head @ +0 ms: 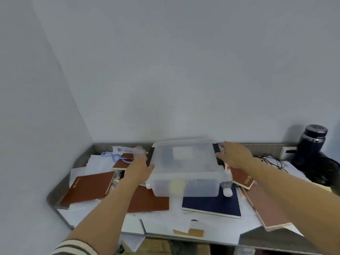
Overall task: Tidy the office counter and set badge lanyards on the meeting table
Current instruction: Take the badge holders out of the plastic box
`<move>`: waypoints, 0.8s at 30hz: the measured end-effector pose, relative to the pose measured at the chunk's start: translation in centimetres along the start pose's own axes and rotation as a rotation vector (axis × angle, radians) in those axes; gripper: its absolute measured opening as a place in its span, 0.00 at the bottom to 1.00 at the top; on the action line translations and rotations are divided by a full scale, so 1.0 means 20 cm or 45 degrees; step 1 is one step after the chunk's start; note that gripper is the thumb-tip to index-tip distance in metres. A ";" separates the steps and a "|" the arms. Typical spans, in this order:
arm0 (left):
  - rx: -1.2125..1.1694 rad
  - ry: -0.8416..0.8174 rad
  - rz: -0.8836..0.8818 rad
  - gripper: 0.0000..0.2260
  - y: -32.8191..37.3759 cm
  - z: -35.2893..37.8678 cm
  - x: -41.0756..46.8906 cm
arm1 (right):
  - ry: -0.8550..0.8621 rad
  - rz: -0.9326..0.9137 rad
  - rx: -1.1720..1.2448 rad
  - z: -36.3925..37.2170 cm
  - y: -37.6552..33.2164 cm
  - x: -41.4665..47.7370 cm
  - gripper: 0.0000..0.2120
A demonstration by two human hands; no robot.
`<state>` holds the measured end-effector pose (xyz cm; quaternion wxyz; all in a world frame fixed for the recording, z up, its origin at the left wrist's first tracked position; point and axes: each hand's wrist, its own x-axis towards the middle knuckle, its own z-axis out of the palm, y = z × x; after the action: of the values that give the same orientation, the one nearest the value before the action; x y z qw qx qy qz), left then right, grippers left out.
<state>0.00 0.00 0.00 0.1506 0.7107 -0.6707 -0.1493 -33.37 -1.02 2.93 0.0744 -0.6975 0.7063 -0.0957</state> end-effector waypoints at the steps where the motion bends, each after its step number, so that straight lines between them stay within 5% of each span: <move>1: -0.032 0.002 -0.028 0.24 0.00 0.03 0.04 | -0.031 0.023 0.010 0.02 0.00 0.05 0.22; 10: -0.031 -0.055 -0.274 0.21 0.04 0.20 0.29 | -0.176 0.216 0.067 0.29 -0.02 0.28 0.31; 18: -0.220 -0.083 -0.320 0.15 -0.05 0.27 0.39 | -0.114 0.196 0.284 0.36 0.05 0.31 0.17; 24: -0.606 -0.173 -0.419 0.17 -0.09 0.25 0.40 | -0.271 0.247 0.865 0.38 0.16 0.30 0.13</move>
<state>0.04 -8.01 -5.36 0.2415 0.7431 -0.5012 -0.3719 -34.79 -7.29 -5.13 0.3837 -0.5689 0.6852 -0.2442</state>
